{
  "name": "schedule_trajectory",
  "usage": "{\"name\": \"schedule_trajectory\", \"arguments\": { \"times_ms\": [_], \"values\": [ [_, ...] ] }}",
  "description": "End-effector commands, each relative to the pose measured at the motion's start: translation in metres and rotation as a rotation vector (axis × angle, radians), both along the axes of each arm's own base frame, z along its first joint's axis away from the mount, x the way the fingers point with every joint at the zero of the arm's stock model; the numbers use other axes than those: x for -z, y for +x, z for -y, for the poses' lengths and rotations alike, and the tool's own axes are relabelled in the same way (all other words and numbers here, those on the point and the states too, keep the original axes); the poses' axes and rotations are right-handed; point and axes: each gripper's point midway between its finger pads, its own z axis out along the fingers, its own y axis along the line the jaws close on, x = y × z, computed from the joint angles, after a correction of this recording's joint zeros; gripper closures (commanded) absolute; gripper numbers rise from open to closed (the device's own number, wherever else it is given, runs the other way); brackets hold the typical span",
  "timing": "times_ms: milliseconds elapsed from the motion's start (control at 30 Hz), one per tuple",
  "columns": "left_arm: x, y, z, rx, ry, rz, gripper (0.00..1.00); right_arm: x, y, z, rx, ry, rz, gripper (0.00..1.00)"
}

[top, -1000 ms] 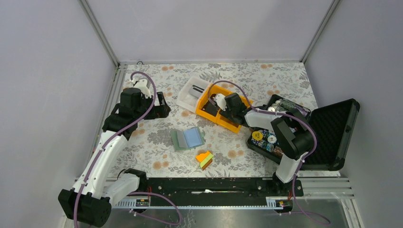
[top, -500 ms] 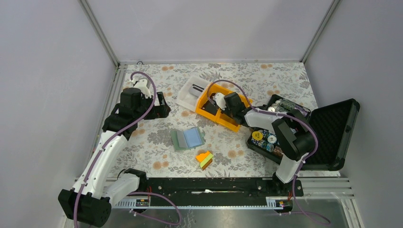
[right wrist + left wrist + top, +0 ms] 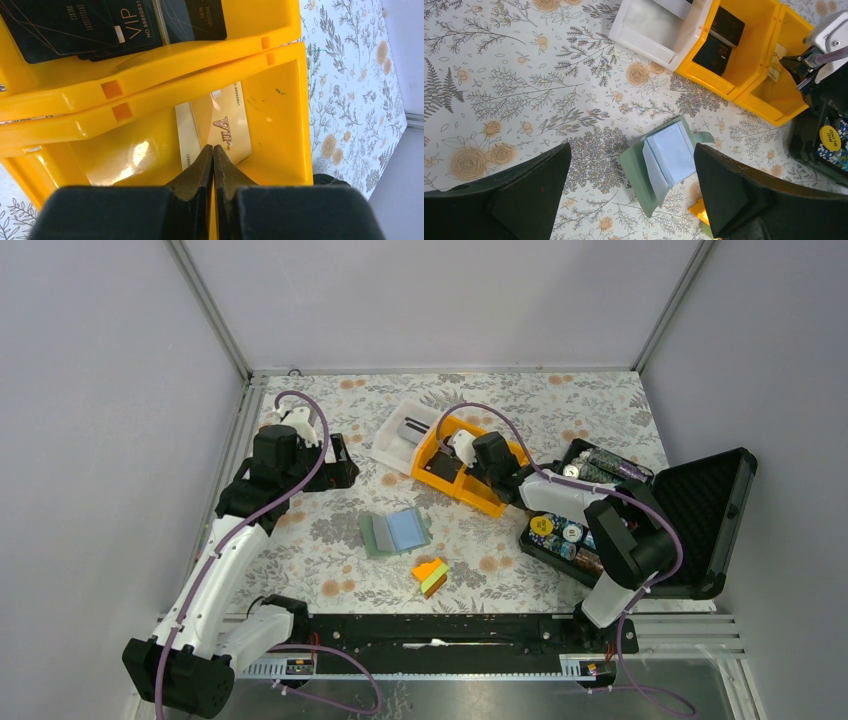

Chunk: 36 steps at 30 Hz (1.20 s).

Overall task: Put the credit cards into the card holder
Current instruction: Pick up the credit card from the storage box.

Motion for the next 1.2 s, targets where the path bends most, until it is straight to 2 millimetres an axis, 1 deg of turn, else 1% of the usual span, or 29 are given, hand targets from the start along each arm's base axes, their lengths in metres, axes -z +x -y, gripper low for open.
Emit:
{"name": "schedule_trajectory", "arguments": {
  "times_ms": [0, 33, 100, 167, 300, 367, 467, 567, 667, 833, 933, 1167],
  "values": [
    [-0.013, 0.003, 0.002, 0.01, -0.019, 0.058, 0.01, -0.012, 0.0, -0.003, 0.022, 0.019, 0.04, 0.88],
    [-0.013, 0.003, 0.002, 0.011, -0.02, 0.058, 0.01, -0.008, -0.001, -0.003, 0.022, 0.021, 0.027, 0.83],
    [-0.013, 0.003, 0.002, 0.011, -0.02, 0.058, 0.01, 0.0, -0.003, -0.006, 0.015, 0.027, -0.001, 0.66],
    [-0.013, 0.002, 0.002, 0.012, -0.021, 0.057, 0.01, 0.007, -0.004, -0.008, 0.007, 0.029, -0.021, 0.54],
    [-0.013, 0.002, 0.002, 0.012, -0.019, 0.06, 0.01, 0.018, -0.005, -0.012, -0.003, 0.059, -0.065, 0.39],
    [-0.013, 0.003, 0.002, 0.01, -0.018, 0.059, 0.01, 0.021, -0.007, -0.013, 0.0, 0.09, -0.093, 0.35],
    [-0.013, 0.003, 0.002, 0.011, -0.018, 0.058, 0.01, 0.025, -0.007, -0.008, 0.014, 0.083, -0.106, 0.35],
    [-0.012, 0.003, 0.002, 0.012, -0.02, 0.056, 0.01, 0.029, -0.003, 0.002, 0.049, 0.032, -0.085, 0.4],
    [-0.013, 0.003, 0.002, 0.011, -0.02, 0.058, 0.01, 0.026, 0.003, 0.01, 0.082, 0.001, -0.028, 0.44],
    [-0.013, 0.003, 0.002, 0.011, -0.021, 0.059, 0.01, 0.025, 0.003, 0.011, 0.082, -0.013, -0.003, 0.46],
    [-0.013, 0.003, 0.002, 0.013, -0.021, 0.058, 0.01, 0.026, 0.004, 0.012, 0.083, -0.04, 0.018, 0.5],
    [-0.014, 0.002, 0.002, 0.013, -0.023, 0.064, 0.01, 0.035, 0.001, 0.007, 0.062, -0.091, 0.019, 0.54]
  ]
}}
